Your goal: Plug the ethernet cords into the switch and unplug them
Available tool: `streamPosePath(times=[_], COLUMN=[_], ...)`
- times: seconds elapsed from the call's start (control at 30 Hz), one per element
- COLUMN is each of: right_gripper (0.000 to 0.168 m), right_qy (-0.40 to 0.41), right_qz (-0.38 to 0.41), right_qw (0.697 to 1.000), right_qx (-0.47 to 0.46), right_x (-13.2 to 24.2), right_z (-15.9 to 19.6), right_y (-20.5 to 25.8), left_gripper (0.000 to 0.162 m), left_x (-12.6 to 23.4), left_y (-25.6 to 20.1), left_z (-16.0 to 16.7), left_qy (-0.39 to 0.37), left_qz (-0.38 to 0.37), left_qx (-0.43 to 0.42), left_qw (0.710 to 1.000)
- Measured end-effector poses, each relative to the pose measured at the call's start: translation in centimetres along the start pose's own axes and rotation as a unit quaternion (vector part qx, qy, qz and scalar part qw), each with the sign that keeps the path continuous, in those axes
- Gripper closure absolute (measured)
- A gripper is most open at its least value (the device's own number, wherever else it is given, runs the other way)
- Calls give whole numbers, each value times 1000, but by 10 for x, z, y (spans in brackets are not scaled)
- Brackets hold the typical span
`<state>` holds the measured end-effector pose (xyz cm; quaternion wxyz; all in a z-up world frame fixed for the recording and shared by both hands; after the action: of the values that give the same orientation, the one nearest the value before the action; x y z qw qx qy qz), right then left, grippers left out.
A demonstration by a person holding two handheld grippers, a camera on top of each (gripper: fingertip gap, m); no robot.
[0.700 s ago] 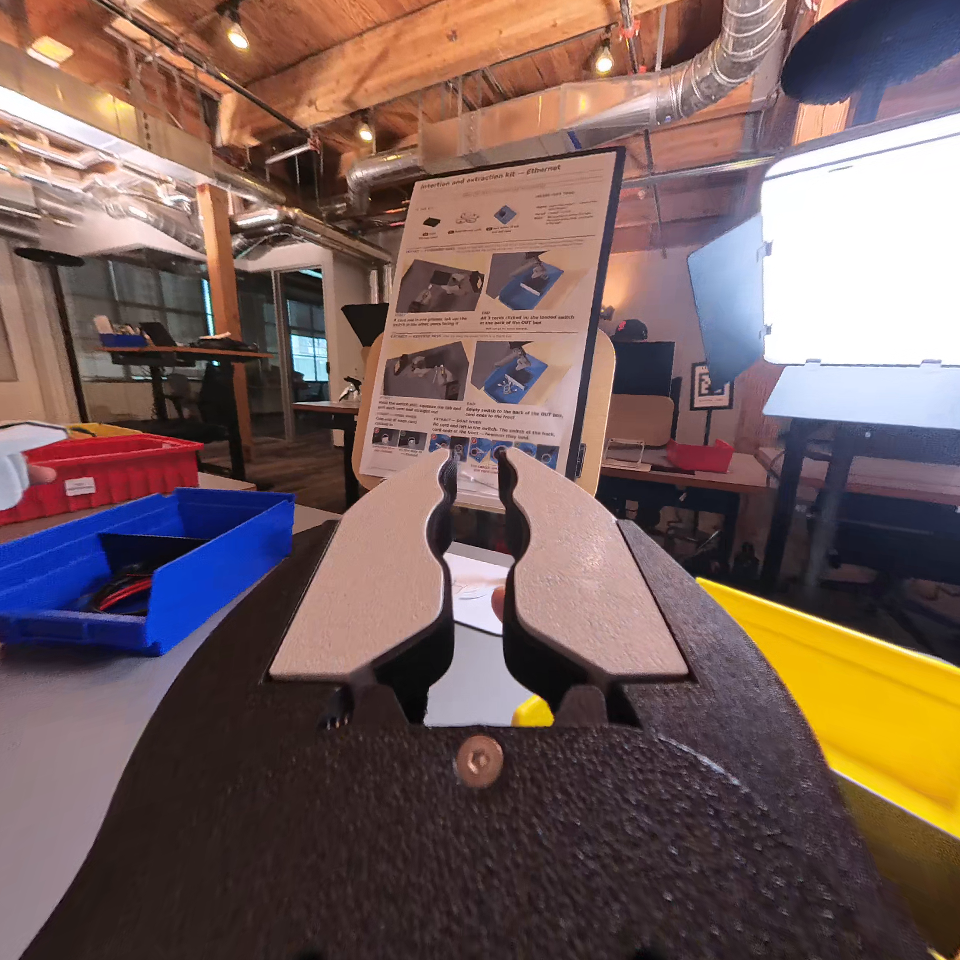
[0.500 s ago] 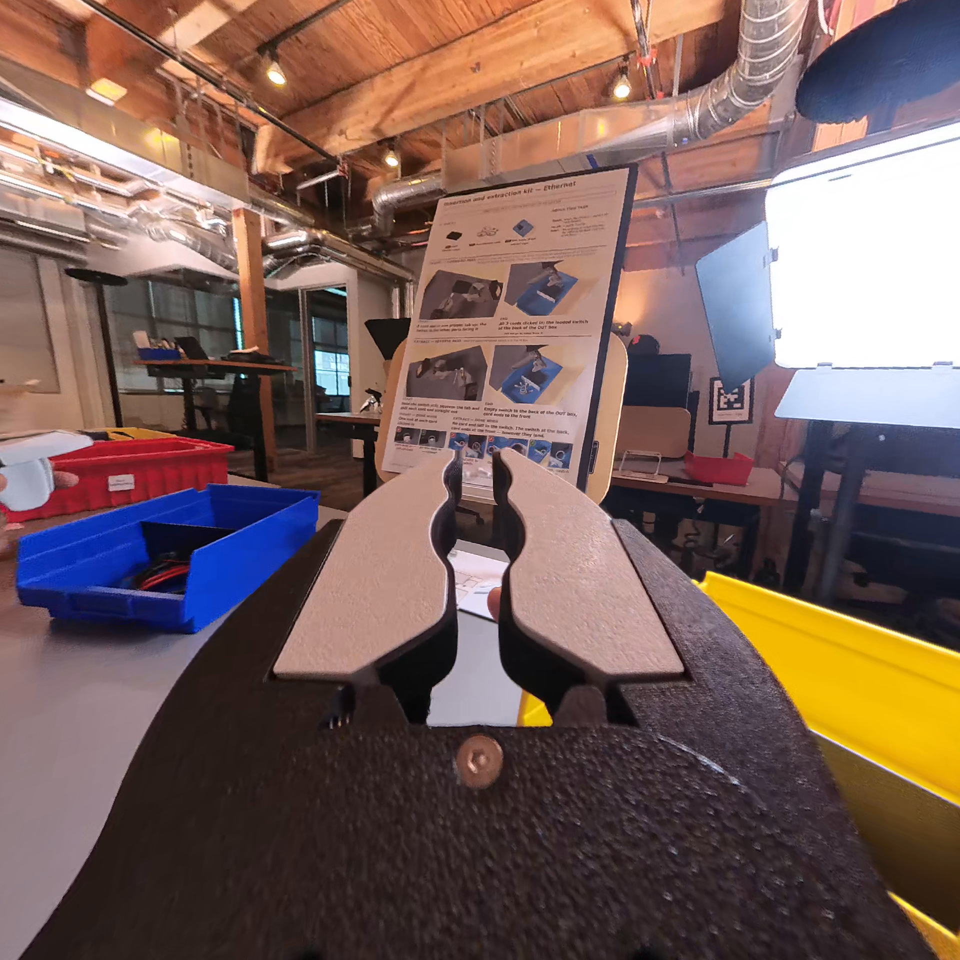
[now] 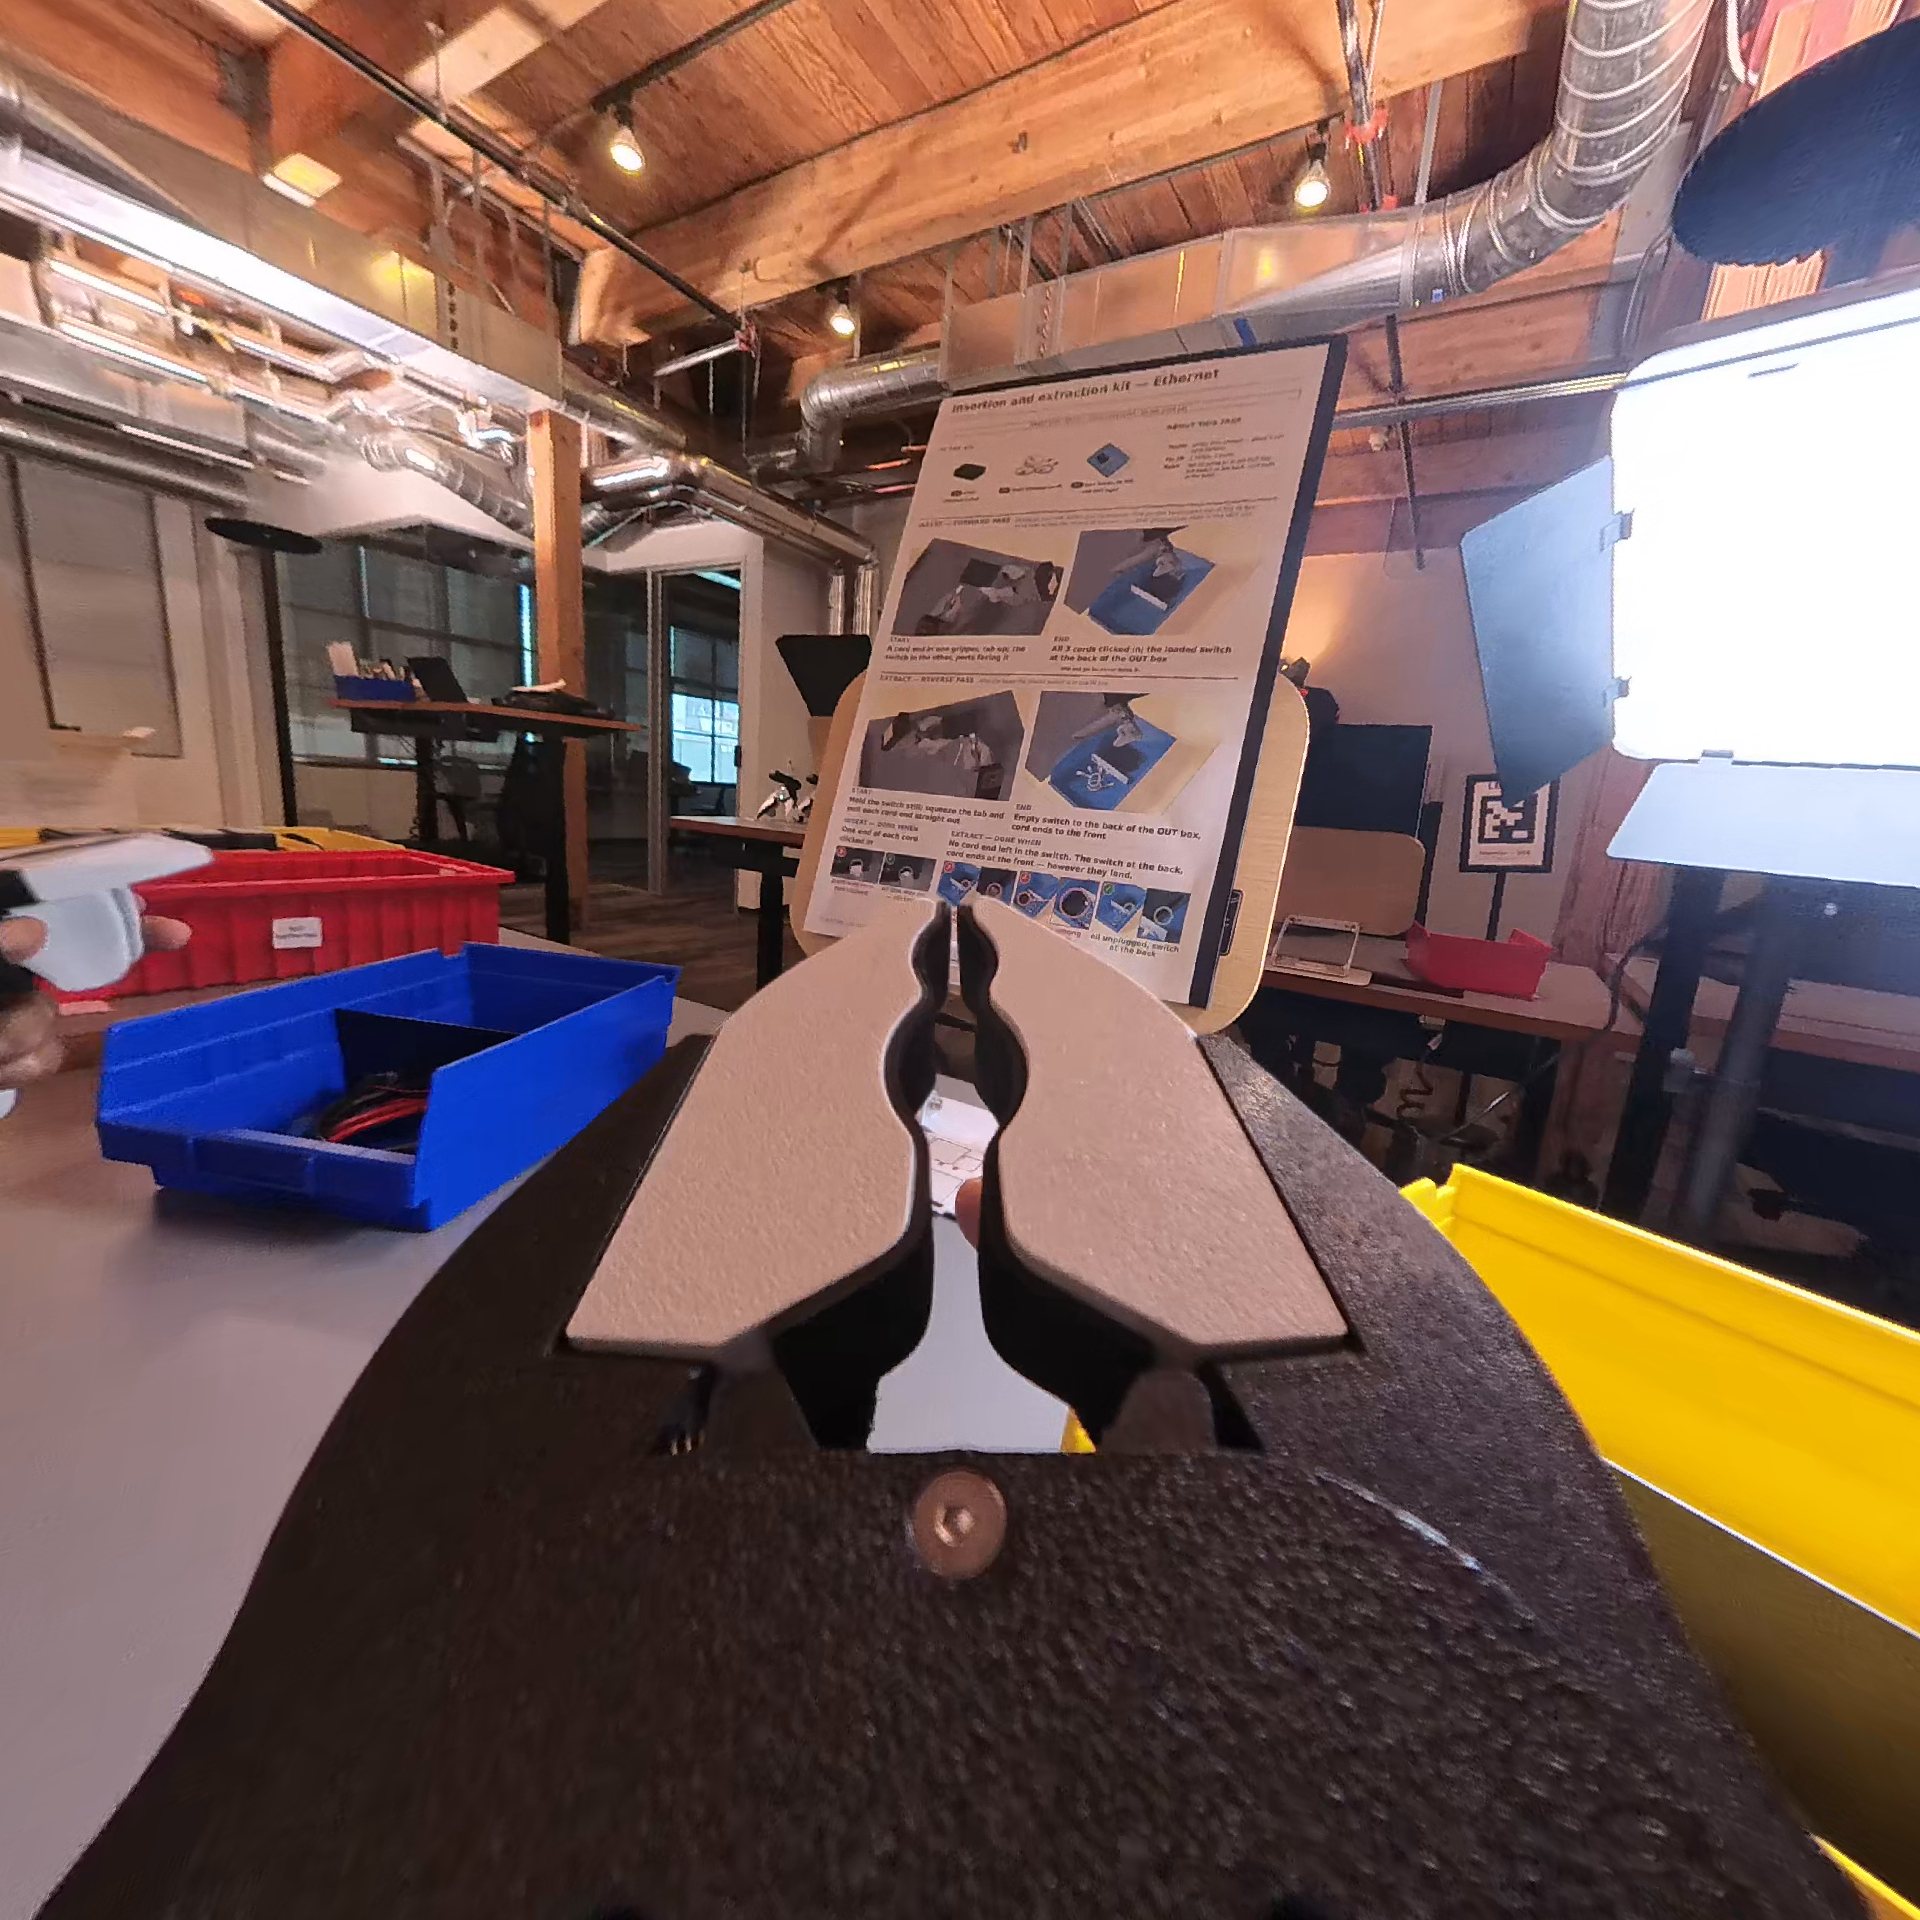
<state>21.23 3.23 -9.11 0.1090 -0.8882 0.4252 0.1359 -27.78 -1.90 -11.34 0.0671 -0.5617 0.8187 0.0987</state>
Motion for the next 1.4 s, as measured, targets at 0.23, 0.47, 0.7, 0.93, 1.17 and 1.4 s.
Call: streamPosePath(times=[0.23,0.47,0.7,0.93,1.17,1.4], right_gripper=[168,168,168,168,168,168], right_qy=[7,8,9,5,2,4], right_qz=[8,15,15,18,25,21], right_qw=[1000,1000,1000,1000,1000,1000], right_qx=[-8,-9,-7,1,14,10], right_x=[-4,-4,-3,-3,-5,-5], right_z=[3,5,5,7,5,5], right_y=[-6,-9,-10,-10,-7,-7], left_gripper=[162,162,162,162,162,162], left_x=[1,3,3,5,5,5], left_y=[0,-2,-3,-2,0,0], left_z=[0,-4,-6,-7,-8,-8], left_qy=[-18,-45,-52,-55,-54,-52], left_qz=[23,59,62,64,58,55], left_qx=[18,25,19,19,20,21], left_qw=[999,997,997,996,997,997])
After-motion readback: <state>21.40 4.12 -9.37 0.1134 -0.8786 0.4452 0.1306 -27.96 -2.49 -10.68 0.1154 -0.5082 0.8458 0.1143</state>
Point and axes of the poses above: each gripper's, where its closed fingertips meet, x back along the fingers, z out of its underside, y = z × x across the jaws, the point moved 10 cm from there along x, back along the fingers, and after that the axes turned 2 degrees about y, right-handed, at the moved point
